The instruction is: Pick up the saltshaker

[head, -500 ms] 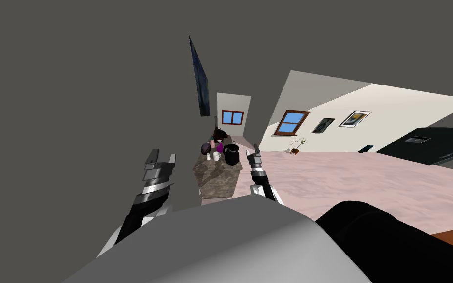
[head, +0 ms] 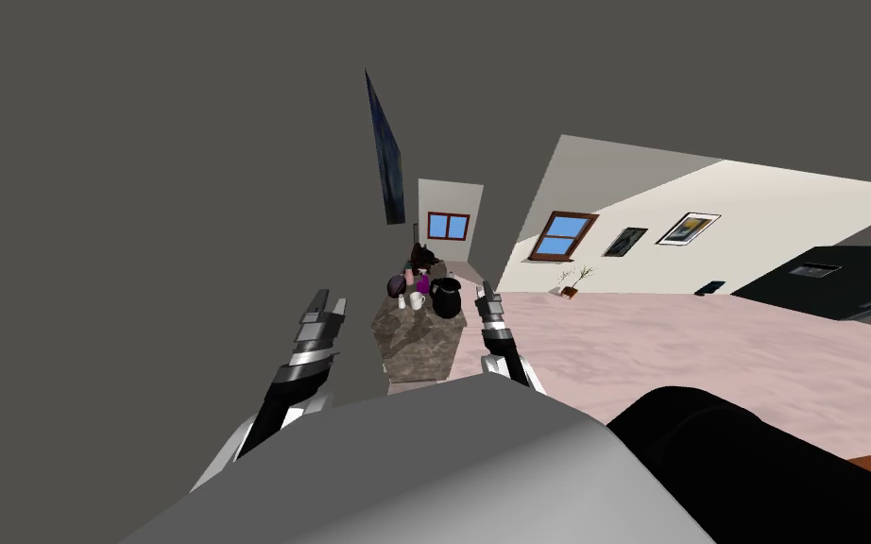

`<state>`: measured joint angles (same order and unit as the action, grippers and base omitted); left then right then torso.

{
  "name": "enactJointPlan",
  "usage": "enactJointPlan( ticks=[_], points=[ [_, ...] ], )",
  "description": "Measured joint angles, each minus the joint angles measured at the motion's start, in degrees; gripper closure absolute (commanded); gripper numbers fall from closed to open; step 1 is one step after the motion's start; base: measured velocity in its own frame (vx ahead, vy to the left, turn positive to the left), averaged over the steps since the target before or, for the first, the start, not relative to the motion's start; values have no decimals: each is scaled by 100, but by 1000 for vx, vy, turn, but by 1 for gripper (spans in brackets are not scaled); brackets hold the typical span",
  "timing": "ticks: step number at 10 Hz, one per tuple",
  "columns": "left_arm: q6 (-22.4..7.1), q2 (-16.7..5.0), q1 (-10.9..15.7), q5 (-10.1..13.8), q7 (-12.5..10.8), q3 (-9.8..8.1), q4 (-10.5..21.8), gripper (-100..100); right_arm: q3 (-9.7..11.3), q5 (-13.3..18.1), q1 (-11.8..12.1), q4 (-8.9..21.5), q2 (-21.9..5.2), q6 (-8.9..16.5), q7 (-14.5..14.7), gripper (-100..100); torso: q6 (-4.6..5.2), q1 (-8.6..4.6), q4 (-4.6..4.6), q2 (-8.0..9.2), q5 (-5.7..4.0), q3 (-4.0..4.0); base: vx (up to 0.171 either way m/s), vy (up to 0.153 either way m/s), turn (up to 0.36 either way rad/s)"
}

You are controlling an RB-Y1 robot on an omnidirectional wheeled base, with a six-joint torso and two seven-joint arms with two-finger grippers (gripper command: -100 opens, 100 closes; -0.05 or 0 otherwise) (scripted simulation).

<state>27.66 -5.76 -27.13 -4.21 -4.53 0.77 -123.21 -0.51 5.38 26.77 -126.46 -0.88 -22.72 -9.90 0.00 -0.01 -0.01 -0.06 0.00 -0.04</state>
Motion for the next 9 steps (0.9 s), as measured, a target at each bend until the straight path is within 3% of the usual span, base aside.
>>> enactJointPlan(
  ticks=[5, 9],
  points=[
    [-30, -164, 312, -346, 328, 71, 631, -100, 0, 0, 0, 0, 0, 0, 0, 0, 0, -1, 0, 1, 0, 1, 8, -5, -1],
    [-39, -282, 728, -716, 715, 128, 1400, -100, 0, 0, 0, 0, 0, 0, 0, 0, 0, -4, 0, 0, -1, 0, 11, -13, -12]
  ],
)
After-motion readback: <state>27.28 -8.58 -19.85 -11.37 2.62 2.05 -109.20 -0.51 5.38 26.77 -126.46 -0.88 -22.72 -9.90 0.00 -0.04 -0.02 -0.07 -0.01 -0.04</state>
